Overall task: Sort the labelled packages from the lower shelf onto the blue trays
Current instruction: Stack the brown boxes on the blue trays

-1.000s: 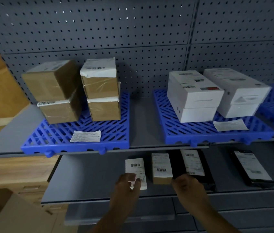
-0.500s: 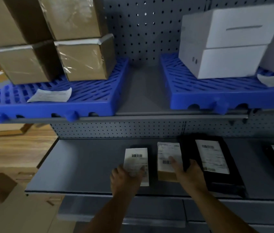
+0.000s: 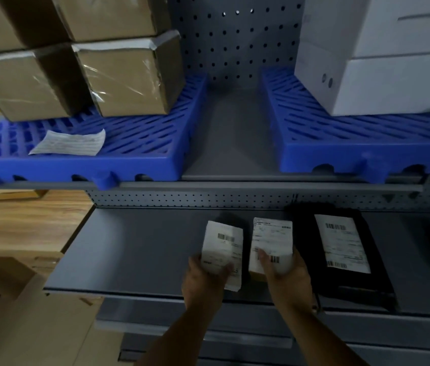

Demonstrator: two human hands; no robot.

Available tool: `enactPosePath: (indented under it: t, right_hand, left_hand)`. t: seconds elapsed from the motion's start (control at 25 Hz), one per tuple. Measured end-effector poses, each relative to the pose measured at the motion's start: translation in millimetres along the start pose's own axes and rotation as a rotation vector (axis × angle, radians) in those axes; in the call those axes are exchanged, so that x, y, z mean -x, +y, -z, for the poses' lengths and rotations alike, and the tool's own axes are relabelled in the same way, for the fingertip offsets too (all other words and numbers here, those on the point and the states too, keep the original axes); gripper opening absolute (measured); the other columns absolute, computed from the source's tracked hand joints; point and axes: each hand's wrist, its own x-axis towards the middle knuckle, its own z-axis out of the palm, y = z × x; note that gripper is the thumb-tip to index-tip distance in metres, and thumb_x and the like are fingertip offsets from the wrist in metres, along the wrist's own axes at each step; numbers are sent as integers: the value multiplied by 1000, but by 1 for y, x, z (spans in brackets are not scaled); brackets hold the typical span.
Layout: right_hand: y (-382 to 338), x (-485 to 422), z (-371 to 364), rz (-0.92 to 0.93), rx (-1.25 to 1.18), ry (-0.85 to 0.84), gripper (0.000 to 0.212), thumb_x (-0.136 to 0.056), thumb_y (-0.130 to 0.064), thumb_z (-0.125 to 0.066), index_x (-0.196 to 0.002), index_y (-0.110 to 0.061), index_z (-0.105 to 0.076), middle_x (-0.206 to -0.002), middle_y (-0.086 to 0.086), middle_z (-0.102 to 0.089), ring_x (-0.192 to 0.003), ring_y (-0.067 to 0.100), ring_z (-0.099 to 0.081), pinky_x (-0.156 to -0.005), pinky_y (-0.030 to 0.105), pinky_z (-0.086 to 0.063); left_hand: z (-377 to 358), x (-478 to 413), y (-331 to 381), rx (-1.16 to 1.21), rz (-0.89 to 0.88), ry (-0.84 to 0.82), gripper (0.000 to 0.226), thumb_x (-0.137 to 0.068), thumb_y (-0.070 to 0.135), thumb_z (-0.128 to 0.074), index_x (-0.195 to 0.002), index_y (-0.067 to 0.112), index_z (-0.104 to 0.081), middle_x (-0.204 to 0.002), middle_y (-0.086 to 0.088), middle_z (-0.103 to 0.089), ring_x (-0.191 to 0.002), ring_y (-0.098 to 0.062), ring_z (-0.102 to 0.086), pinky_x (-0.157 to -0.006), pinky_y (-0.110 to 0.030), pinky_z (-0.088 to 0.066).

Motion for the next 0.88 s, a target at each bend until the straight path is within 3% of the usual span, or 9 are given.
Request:
enactPosePath:
  t: [0.08, 0.16, 0.24, 0.32, 0.44, 0.64, 0.76, 0.88]
  right_hand:
    - [-10, 7, 3, -5, -63, 4, 70, -73, -70, -70, -129, -29, -59, -119, -3, -64, -105, 15, -65, -76, 25, -56]
    - [-26, 15, 11, -30, -109, 16, 65, -68, -73, -68, -119, -33, -62, -107, -12, -64, -99, 9, -63, -77, 18, -49]
    - [-42, 26, 21, -55, -137, 2, 58, -66, -73, -70, -113, -41, -61, -103, -18, -65, -93, 2, -62, -80, 19, -48]
    - [-61, 37, 34, -79, -116, -20, 56, -66, -73, -72, -110, -40, -61, -105, -13, -67, -95, 7, -63, -85, 24, -48]
    - [-88, 53, 49, -106, -60, -55, 60, -67, -72, -73, -111, -31, -65, -110, -6, -70, -102, 18, -66, -90, 33, -52]
    - [-127, 89, 70, -89, -55, -187, 43, -68, -68, -76, -93, -34, -65, -90, -14, -72, -73, -2, -62, -57, 17, -45]
    - [-145, 119, 73, -61, -15, -316, 47, -67, -70, -76, -93, -33, -66, -83, -18, -70, -66, -1, -65, -53, 22, -49]
    - [-159, 150, 67, -5, -57, -381, 45, -66, -64, -81, -89, -28, -68, -76, -12, -74, -56, -3, -68, -50, 25, -56]
  left_hand:
    - [5, 7, 5, 201, -26, -40, 57, -75, 28, -90, -114, 28, -49, -118, -6, -64, -107, -28, -68, -77, -42, -63]
    - [19, 15, 10, 263, -38, 1, 56, -77, 22, -89, -116, 27, -49, -115, -5, -65, -103, -25, -70, -76, -39, -64]
    - [38, 25, 15, 390, -4, 43, 51, -82, 19, -85, -117, 28, -50, -113, -1, -68, -99, -20, -71, -77, -36, -64]
    - [63, 39, 18, 495, 15, 57, 44, -90, 10, -76, -123, 22, -49, -115, -6, -68, -99, -19, -72, -78, -33, -63]
    - [101, 68, 23, 462, 20, 47, 37, -96, 10, -67, -125, 21, -47, -115, 0, -67, -92, -4, -70, -67, -17, -58]
    - [152, 132, 21, 420, -11, 122, 35, -95, 12, -69, -122, 25, -50, -114, 6, -66, -92, -2, -70, -69, -17, -58]
    - [188, 171, 9, 439, 5, 217, 37, -93, 9, -71, -127, 10, -54, -114, -10, -71, -94, -19, -73, -75, -37, -63]
    - [225, 204, 0, 477, 27, 361, 40, -91, 12, -75, -123, 13, -52, -107, -4, -71, -80, -7, -76, -60, -21, -60]
